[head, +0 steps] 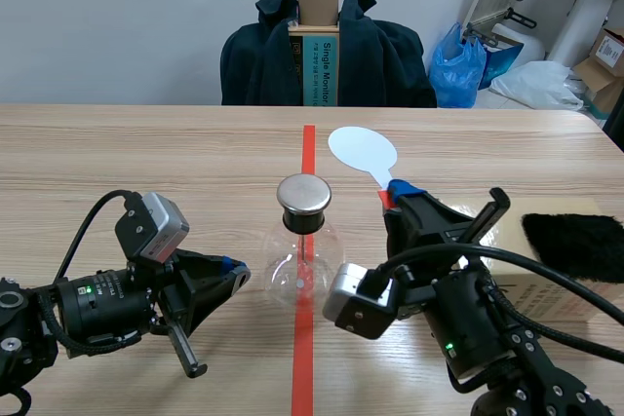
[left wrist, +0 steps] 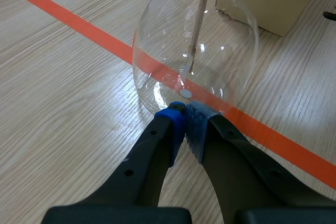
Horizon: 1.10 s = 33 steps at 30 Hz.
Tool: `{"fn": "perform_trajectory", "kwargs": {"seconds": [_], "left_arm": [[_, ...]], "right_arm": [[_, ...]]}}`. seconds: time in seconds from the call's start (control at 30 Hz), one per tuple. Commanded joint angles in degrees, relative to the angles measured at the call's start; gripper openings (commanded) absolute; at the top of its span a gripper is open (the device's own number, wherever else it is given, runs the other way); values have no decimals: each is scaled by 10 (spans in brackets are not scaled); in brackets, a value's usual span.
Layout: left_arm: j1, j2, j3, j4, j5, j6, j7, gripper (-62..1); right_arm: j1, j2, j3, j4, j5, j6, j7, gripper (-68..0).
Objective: Do the electroscope experiment.
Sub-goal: 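Bring the plate to the electroscope and point at the metal foil, then move the plate toward and away from the electroscope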
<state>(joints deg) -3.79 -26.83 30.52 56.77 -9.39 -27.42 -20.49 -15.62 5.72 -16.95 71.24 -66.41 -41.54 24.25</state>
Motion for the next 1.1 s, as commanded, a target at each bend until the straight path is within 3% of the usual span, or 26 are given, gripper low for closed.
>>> {"fn": "perform_trajectory", "kwargs": {"seconds": [0.0,0.57,1.07], "left_arm": [[-2,1,-2,13,-3,-1,-11,-579],[-2,1,-2,13,-3,-1,-11,-579],[-2,1,-2,13,-3,-1,-11,-579]], "right_arm": [[4,3,4,8,3,-33,15,-668],[4,3,4,8,3,-33,166,-668],[2,3,-1,8,-3,-33,175,-668]]}}
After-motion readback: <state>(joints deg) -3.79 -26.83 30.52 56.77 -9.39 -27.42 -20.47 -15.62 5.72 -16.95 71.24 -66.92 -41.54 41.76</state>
